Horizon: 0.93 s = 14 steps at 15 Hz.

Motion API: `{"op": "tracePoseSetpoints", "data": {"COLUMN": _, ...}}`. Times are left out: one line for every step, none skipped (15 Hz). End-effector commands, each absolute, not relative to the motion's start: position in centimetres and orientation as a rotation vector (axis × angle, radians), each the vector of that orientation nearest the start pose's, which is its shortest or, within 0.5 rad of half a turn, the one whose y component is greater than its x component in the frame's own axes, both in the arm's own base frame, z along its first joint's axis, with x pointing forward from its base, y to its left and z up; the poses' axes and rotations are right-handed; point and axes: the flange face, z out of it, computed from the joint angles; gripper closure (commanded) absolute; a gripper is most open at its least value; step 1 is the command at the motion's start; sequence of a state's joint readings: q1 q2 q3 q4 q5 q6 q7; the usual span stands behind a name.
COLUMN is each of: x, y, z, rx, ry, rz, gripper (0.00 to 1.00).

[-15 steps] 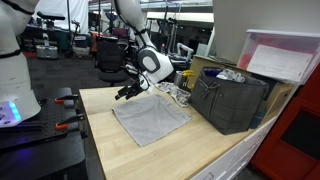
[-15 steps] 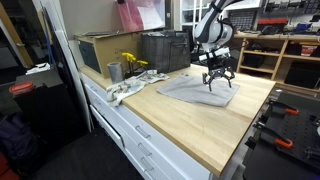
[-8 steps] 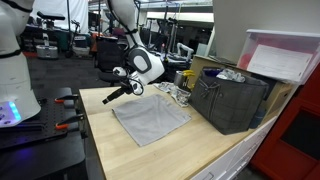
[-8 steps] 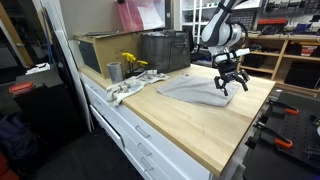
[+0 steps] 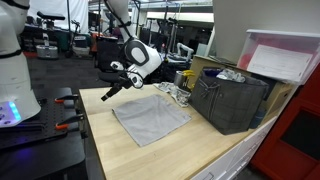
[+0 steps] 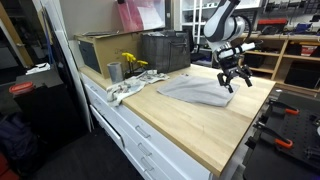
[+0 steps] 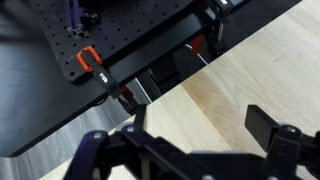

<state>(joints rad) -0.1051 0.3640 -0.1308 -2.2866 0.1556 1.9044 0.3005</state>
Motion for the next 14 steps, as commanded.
{"op": "tracePoseSetpoints", "data": {"x": 43.3, "y": -9.3, "z": 16.7, "rx": -2.766, "ry": 0.937, "rz": 1.038, "gripper": 0.0}}
{"op": "tracePoseSetpoints", "data": {"x": 43.7, "y": -9.1, "z": 17.0, "rx": -2.802, "ry": 0.96, "rz": 0.901, "gripper": 0.0}}
{"op": "tracePoseSetpoints", "data": {"x": 44.1, "y": -9.0, "z": 16.8, "rx": -2.815, "ry": 0.969, "rz": 0.816, "gripper": 0.0}}
{"op": "tracePoseSetpoints", "data": {"x": 44.2, "y": -8.9, "z": 16.3, "rx": -2.819, "ry": 0.986, "rz": 0.723, "gripper": 0.0}}
{"op": "tracePoseSetpoints", "data": {"x": 44.2, "y": -8.8, "z": 16.0, "rx": -2.817, "ry": 1.009, "rz": 0.635, "gripper": 0.0}}
{"op": "tracePoseSetpoints", "data": {"x": 43.9, "y": -8.6, "z": 15.6, "rx": -2.809, "ry": 1.034, "rz": 0.547, "gripper": 0.0}}
{"op": "tracePoseSetpoints", "data": {"x": 43.3, "y": -8.5, "z": 15.1, "rx": -2.796, "ry": 1.064, "rz": 0.464, "gripper": 0.0}}
{"op": "tracePoseSetpoints", "data": {"x": 42.8, "y": -8.3, "z": 14.8, "rx": -2.784, "ry": 1.094, "rz": 0.383, "gripper": 0.0}}
{"op": "tracePoseSetpoints", "data": {"x": 41.9, "y": -8.1, "z": 14.4, "rx": -2.773, "ry": 1.113, "rz": 0.312, "gripper": 0.0}}
{"op": "tracePoseSetpoints", "data": {"x": 41.3, "y": -7.9, "z": 14.2, "rx": -2.761, "ry": 1.131, "rz": 0.25, "gripper": 0.0}}
{"op": "tracePoseSetpoints", "data": {"x": 40.8, "y": -7.6, "z": 14.3, "rx": -2.747, "ry": 1.145, "rz": 0.19, "gripper": 0.0}}
{"op": "tracePoseSetpoints", "data": {"x": 40.3, "y": -7.2, "z": 14.4, "rx": -2.737, "ry": 1.152, "rz": 0.139, "gripper": 0.0}}
{"op": "tracePoseSetpoints", "data": {"x": 40.0, "y": -6.9, "z": 14.6, "rx": -2.728, "ry": 1.159, "rz": 0.097, "gripper": 0.0}}
{"op": "tracePoseSetpoints", "data": {"x": 39.6, "y": -6.5, "z": 14.8, "rx": -2.72, "ry": 1.158, "rz": 0.059, "gripper": 0.0}}
